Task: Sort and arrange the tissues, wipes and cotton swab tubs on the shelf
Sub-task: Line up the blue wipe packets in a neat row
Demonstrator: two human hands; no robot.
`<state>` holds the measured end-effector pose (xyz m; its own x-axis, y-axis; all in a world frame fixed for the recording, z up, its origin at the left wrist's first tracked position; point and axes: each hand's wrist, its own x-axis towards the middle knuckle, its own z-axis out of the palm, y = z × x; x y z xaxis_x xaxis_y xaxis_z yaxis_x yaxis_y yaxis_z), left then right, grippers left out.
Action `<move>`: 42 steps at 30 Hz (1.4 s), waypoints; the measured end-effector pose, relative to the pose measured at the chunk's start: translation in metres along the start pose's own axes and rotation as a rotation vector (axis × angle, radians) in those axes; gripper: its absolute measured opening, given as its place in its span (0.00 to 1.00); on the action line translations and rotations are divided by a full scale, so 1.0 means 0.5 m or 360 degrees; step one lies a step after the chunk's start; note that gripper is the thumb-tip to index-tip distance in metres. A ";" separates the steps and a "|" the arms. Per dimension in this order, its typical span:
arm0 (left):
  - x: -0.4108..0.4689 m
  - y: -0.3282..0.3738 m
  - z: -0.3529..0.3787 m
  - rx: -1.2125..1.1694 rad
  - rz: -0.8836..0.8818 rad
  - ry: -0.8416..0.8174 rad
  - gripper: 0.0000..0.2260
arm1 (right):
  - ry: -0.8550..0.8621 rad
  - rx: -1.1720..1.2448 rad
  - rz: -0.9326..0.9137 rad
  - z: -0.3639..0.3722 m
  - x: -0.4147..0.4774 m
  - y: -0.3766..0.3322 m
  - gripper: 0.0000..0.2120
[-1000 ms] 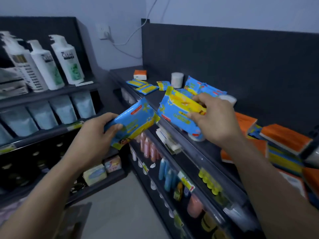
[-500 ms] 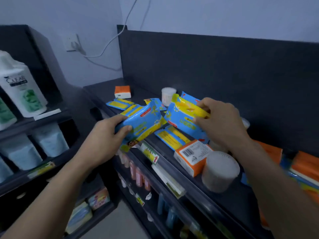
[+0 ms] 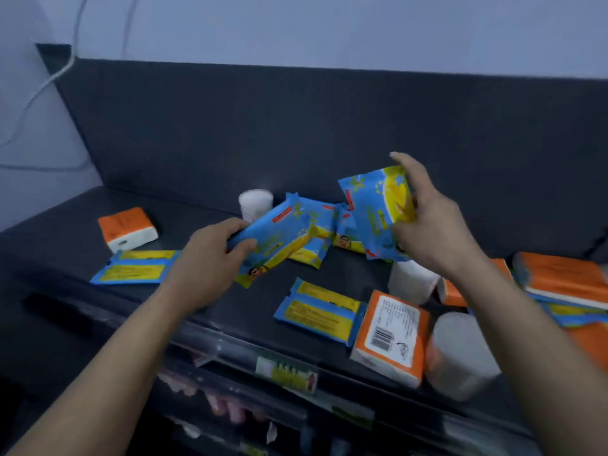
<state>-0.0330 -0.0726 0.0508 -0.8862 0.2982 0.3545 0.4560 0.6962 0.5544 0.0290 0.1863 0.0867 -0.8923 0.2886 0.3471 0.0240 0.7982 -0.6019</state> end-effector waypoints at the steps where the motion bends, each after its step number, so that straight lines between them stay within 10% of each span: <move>1: 0.016 -0.008 0.007 -0.0016 0.0039 -0.0035 0.07 | 0.0030 0.0001 0.0018 0.003 0.002 0.003 0.40; 8: 0.100 -0.021 0.060 -0.0148 0.0119 -0.0192 0.05 | 0.0106 -0.0046 0.0169 0.031 0.053 0.042 0.15; 16: 0.155 -0.066 0.077 -0.0094 0.0103 -0.0268 0.05 | -0.0047 0.0140 0.0200 0.092 0.129 0.045 0.22; 25: 0.234 -0.134 0.096 -0.0143 0.0163 -0.0402 0.04 | 0.0069 -0.0184 0.0523 0.183 0.150 0.069 0.02; 30: 0.279 -0.168 0.099 -0.0219 0.0262 -0.0536 0.04 | 0.0032 -0.0382 0.0773 0.220 0.151 0.075 0.19; 42: 0.352 -0.187 0.187 0.0019 0.0422 -0.1088 0.09 | 0.0101 -0.0765 0.0711 0.259 0.159 0.080 0.26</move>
<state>-0.2392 -0.0242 -0.0089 -0.6008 0.7958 -0.0755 0.6648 0.5499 0.5057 -0.0994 0.1727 -0.0028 -0.7217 0.6659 0.1890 0.5977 0.7372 -0.3151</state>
